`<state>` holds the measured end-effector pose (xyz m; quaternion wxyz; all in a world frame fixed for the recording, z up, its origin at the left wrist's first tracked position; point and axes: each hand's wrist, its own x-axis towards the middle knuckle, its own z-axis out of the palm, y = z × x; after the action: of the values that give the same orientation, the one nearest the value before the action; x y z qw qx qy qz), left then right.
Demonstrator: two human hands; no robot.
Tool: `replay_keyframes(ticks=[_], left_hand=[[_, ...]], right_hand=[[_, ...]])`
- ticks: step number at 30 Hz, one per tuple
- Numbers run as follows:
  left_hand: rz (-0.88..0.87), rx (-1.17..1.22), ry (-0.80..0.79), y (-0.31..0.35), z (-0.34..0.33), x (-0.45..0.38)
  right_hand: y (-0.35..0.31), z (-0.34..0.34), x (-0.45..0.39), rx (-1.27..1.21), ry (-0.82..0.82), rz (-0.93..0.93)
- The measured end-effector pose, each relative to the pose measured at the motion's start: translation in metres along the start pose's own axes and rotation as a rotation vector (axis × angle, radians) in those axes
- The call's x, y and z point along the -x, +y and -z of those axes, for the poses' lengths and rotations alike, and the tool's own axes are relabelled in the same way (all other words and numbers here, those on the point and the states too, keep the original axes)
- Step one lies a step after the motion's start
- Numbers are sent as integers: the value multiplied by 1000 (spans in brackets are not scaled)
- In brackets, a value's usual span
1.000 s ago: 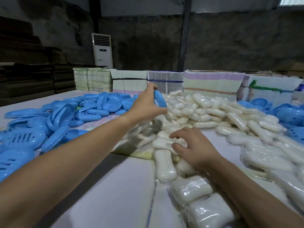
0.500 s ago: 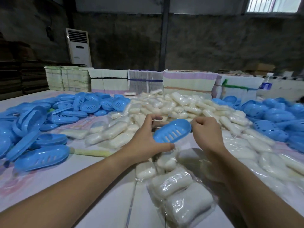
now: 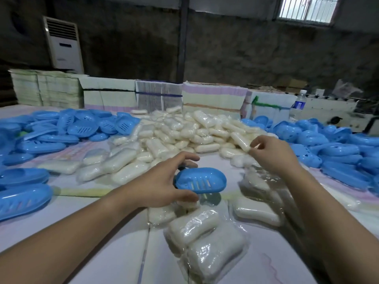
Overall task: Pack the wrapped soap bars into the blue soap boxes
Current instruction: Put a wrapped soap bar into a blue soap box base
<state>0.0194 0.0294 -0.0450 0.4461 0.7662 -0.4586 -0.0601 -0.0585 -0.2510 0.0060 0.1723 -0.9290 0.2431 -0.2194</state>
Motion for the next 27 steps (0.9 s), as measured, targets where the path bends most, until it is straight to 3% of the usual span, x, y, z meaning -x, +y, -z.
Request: replay_keyframes(ticks=[3, 8, 23, 27], left_hand=[[-5, 10, 58, 1, -2, -2], [2, 38, 75, 0, -3, -2], [51, 48, 56, 3, -2, -4], [87, 67, 53, 2, -1, -5]], right_hand=[[11, -13, 9, 45, -128, -47], [21, -11, 8, 97, -203, -131], [22, -18, -1, -124, -164, -29], [15, -25, -1, -121, -254, -32]])
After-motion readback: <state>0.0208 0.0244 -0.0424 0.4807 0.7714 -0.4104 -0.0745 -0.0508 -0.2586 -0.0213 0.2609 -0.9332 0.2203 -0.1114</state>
